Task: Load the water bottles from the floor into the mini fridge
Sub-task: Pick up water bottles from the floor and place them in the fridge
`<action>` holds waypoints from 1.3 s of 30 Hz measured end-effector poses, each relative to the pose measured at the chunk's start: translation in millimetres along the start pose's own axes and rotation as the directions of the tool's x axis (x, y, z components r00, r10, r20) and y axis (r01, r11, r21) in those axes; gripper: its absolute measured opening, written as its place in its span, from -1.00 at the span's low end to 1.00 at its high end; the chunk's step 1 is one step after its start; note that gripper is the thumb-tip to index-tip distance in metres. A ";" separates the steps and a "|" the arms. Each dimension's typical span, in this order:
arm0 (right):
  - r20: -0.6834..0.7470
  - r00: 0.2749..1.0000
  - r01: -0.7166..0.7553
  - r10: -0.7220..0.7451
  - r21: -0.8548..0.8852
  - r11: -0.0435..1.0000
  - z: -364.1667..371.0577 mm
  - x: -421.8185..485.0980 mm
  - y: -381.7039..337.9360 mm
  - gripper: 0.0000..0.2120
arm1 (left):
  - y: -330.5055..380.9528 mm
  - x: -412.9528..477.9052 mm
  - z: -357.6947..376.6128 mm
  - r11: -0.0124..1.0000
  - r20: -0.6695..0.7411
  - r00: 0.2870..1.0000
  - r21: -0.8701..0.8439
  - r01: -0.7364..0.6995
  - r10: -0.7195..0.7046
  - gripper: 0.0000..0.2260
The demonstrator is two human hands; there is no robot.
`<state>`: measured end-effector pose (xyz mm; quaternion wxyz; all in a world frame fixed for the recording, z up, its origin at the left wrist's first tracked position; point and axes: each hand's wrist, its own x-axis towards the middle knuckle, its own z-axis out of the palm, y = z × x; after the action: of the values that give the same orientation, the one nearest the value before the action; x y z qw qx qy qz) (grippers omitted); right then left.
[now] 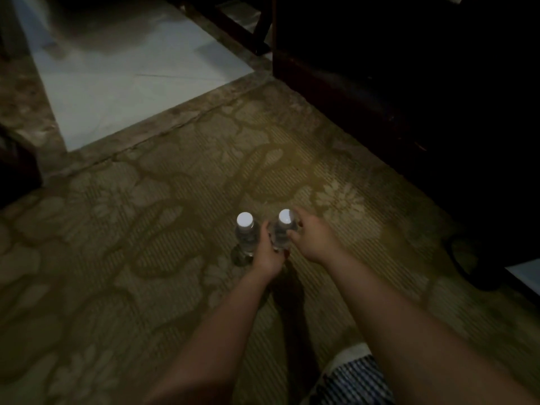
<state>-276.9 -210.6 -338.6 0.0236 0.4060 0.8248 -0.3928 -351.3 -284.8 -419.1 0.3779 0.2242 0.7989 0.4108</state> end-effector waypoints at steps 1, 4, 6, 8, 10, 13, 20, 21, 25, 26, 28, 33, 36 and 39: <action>-0.005 1.000 -0.013 0.013 -0.013 1.000 2.1 2.2 0.3 -0.56 | -2.2 -0.9 2.4 1.000 0.007 1.000 0.004 0.005 -0.005 -0.34; 0.020 0.998 -0.058 0.060 -0.098 0.994 6.4 8.9 5.1 -0.60 | -5.2 -1.6 16.1 0.997 0.031 0.999 -0.081 -0.004 0.007 -0.37; 0.004 0.997 -0.078 0.079 -0.146 0.986 7.2 11.0 12.1 -0.71 | -7.1 -3.0 22.4 0.996 0.046 0.999 -0.084 -0.015 0.019 -0.35; -0.004 0.995 -0.095 0.096 -0.165 0.982 7.5 9.9 19.7 -0.76 | -10.3 -6.3 24.5 0.997 0.065 0.997 -0.064 -0.046 0.050 -0.31; 0.000 0.996 -0.088 0.089 -0.175 0.981 7.2 7.3 25.2 -0.76 | -12.4 -9.5 24.7 0.996 0.077 0.993 -0.026 -0.083 0.084 -0.30; 0.013 0.995 -0.091 0.096 -0.199 0.976 5.4 1.8 28.4 -0.71 | -10.2 -13.7 23.8 0.994 0.133 0.985 -0.005 -0.109 0.109 -0.31; 0.043 0.989 -0.122 0.139 -0.274 0.954 -10.8 -6.2 36.2 -0.70 | -11.9 -33.4 23.7 0.970 0.196 0.959 0.097 -0.224 0.202 -0.37; 0.059 0.988 -0.118 0.141 -0.290 0.950 -15.8 -7.6 35.4 -0.69 | -8.0 -38.0 25.7 0.977 0.208 0.961 0.066 -0.202 0.184 -0.36; 0.110 0.984 -0.096 0.140 -0.334 0.938 -43.7 -18.3 30.8 -0.66 | 12.4 -52.6 38.0 0.993 0.236 0.966 -0.074 -0.091 0.106 -0.44; 0.115 0.984 -0.093 0.139 -0.336 0.937 -52.0 -21.7 29.7 -0.66 | 18.2 -55.3 40.9 0.991 0.239 0.965 -0.104 -0.088 0.110 -0.47; 0.119 0.984 -0.085 0.134 -0.346 0.934 -70.6 -31.6 27.5 -0.65 | 31.4 -61.3 45.5 0.987 0.249 0.958 -0.105 -0.118 0.141 -0.51; 0.083 0.986 -0.110 0.142 -0.306 0.946 -121.6 -71.7 27.4 -0.61 | 68.3 -84.1 56.2 0.978 0.297 0.931 -0.064 -0.201 0.211 -0.61; -0.027 0.990 -0.140 0.138 -0.237 0.961 -147.0 -98.1 32.0 -0.59 | 99.3 -107.1 65.7 0.971 0.350 0.906 -0.090 -0.222 0.239 -0.66; -0.168 0.978 -0.152 0.121 -0.185 0.971 -174.3 -126.9 34.9 -0.50 | 130.5 -128.6 77.3 0.954 0.374 0.878 -0.132 -0.268 0.298 -0.71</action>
<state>-119.1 -164.3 -194.8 0.0264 0.4870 0.8290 -0.2737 -205.2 -259.8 -286.6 0.4733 0.4011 0.6501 0.4387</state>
